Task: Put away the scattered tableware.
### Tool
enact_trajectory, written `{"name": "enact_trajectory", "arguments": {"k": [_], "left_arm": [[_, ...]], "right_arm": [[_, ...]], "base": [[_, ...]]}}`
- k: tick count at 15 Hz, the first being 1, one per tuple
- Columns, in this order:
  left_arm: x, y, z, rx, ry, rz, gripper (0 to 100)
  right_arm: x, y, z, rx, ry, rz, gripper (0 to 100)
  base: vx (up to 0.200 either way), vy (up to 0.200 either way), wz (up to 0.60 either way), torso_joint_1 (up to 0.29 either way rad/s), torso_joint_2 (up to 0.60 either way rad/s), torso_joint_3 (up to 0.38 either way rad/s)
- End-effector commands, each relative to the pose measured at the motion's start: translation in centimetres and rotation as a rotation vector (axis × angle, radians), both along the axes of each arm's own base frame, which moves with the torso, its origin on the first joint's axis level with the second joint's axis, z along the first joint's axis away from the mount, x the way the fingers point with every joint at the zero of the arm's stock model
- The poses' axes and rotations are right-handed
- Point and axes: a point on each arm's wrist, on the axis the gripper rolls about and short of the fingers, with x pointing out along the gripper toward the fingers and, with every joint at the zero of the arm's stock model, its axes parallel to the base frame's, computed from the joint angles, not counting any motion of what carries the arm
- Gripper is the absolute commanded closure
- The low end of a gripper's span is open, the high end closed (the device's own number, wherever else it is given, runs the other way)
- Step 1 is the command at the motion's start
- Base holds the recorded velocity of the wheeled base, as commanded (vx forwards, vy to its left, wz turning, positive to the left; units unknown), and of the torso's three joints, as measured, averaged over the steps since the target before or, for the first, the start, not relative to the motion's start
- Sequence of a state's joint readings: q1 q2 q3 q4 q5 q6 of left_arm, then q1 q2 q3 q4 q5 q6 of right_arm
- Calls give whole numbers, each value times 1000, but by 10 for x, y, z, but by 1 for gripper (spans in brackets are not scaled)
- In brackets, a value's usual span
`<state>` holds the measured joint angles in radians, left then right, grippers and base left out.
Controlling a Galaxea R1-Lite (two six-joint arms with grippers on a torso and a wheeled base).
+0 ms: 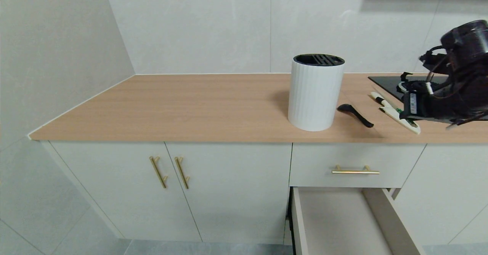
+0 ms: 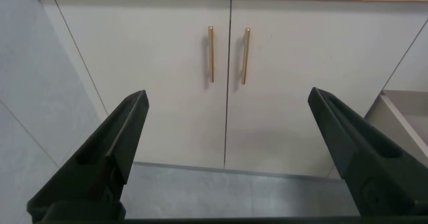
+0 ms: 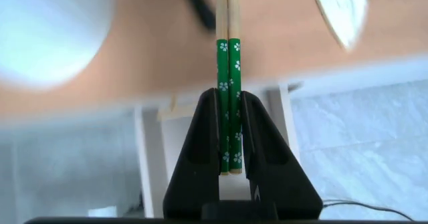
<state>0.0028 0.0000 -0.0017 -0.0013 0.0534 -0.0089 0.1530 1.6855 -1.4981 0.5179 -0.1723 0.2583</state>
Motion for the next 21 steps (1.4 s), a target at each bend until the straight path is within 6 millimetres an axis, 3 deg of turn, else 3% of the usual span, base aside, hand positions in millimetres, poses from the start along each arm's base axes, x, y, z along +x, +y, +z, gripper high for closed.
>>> {"name": "enact_trajectory", "arguments": {"k": [1, 2, 4, 5, 7, 9, 12, 15, 21], "left_arm": [[0, 0, 0, 0, 0, 1, 0], [0, 0, 0, 0, 0, 1, 0], [0, 0, 0, 0, 0, 1, 0], [0, 0, 0, 0, 0, 1, 0], [0, 0, 0, 0, -2, 1, 0], [0, 0, 0, 0, 0, 1, 0], [0, 0, 0, 0, 0, 1, 0], [0, 0, 0, 0, 0, 1, 0], [0, 0, 0, 0, 0, 1, 0]], "right_arm": [[-92, -6, 15, -10, -31, 113, 100], [-117, -4, 10, -19, -2, 154, 100], [-143, -5, 6, -24, 42, 190, 100], [-167, -4, -1, -22, 98, 249, 100], [-182, -2, -18, -7, 211, 328, 100], [-176, 5, -34, -29, 330, 367, 100], [-137, 31, -81, -77, 590, 382, 100], [-105, 47, -115, -23, 720, 324, 100], [-78, 66, -146, 23, 740, 264, 100]], "base": [[0, 0, 0, 0, 0, 0], [0, 0, 0, 0, 0, 0], [0, 0, 0, 0, 0, 0], [0, 0, 0, 0, 0, 0], [0, 0, 0, 0, 0, 0], [0, 0, 0, 0, 0, 0], [0, 0, 0, 0, 0, 0], [0, 0, 0, 0, 0, 0], [0, 0, 0, 0, 0, 0]]}}
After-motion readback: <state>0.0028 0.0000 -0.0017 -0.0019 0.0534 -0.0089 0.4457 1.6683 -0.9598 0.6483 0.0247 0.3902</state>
